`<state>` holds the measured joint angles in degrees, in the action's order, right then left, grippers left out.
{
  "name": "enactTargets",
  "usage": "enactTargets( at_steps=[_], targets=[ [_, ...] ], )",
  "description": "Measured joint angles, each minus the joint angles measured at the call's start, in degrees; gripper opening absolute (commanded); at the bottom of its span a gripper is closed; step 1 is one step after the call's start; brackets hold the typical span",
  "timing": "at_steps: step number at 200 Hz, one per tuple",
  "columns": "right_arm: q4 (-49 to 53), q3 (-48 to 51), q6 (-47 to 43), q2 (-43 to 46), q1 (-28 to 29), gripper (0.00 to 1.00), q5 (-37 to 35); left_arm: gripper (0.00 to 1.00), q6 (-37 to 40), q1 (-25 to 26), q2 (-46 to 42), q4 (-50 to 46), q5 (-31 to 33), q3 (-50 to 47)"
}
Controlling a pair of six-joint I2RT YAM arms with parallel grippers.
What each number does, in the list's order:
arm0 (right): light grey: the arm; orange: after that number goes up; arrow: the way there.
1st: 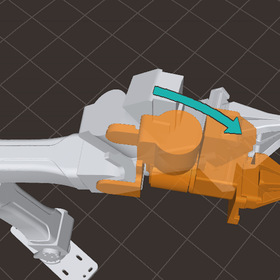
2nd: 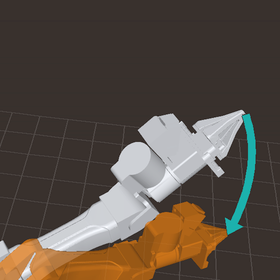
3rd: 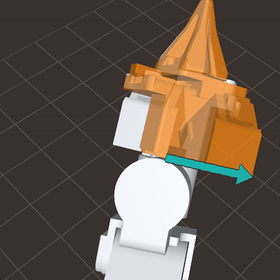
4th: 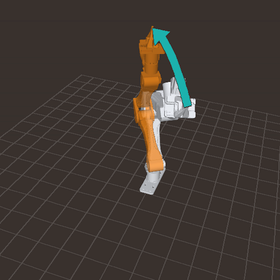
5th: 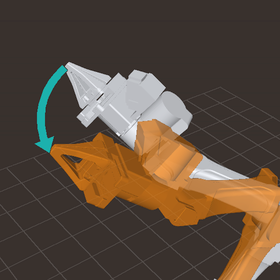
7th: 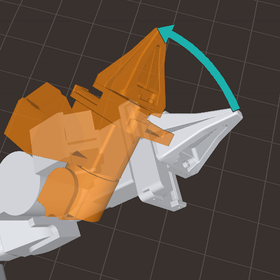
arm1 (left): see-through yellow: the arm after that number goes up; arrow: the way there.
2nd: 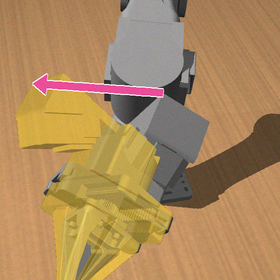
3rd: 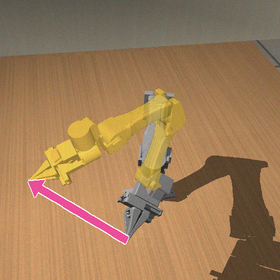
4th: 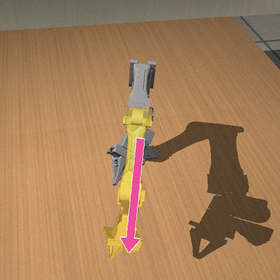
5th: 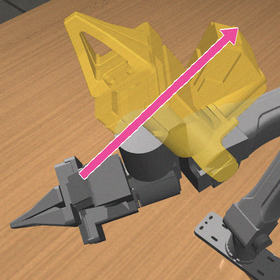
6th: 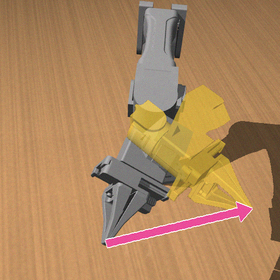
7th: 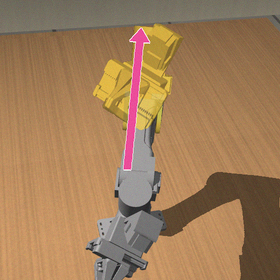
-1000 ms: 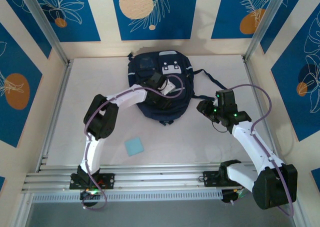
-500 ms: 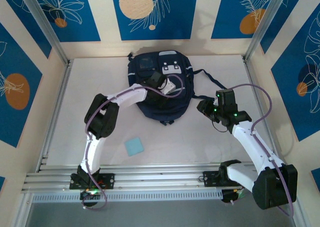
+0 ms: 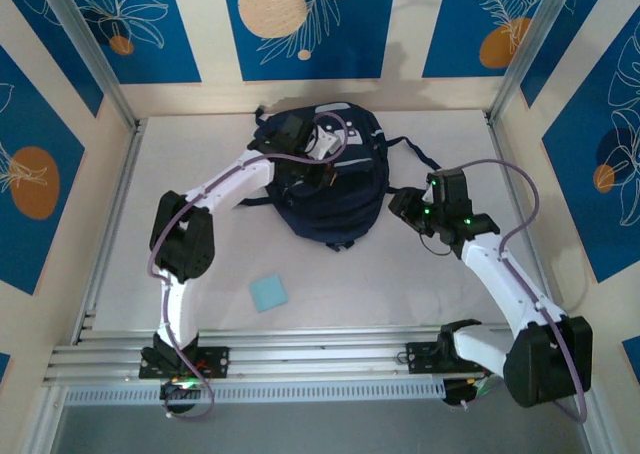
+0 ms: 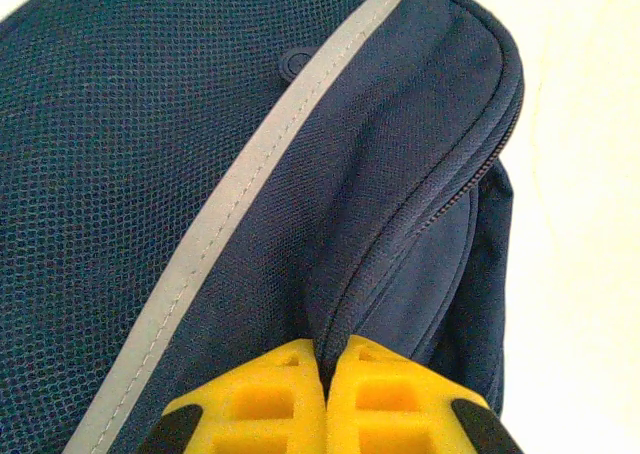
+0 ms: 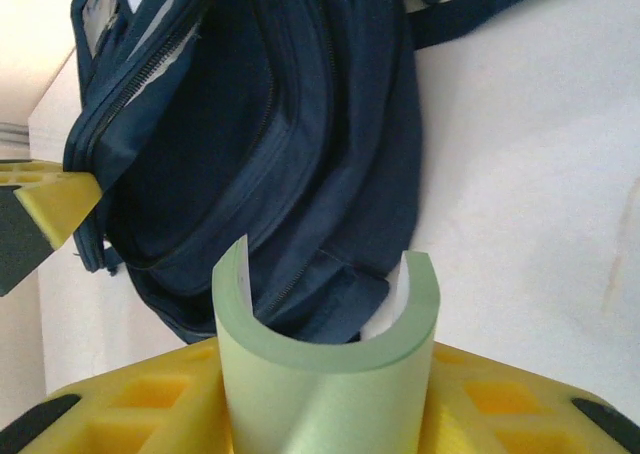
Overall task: Pack the student bag
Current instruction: Open the student bag at the top-center of the table, then place the notebook in the student bag.
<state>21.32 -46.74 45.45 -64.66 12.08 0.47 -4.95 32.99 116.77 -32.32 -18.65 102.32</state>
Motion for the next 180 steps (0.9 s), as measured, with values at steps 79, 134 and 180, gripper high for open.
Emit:
enactTargets(
  at_steps=[79,134,180],
  targets=[
    [-5.86,-16.00,0.31,-21.24,7.30,0.44,1.03,0.00,-4.70,-0.55,0.00,-0.13,-0.72,1.14],
    [-6.56,-19.58,1.92,-29.73,9.90,0.48,0.37,0.00,-7.96,-0.68,-0.61,0.55,-0.68,0.76],
    [-6.97,-21.42,3.43,-32.70,10.51,0.79,0.00,0.00,-10.01,-0.76,-1.01,2.12,-0.70,0.02]
  ],
)
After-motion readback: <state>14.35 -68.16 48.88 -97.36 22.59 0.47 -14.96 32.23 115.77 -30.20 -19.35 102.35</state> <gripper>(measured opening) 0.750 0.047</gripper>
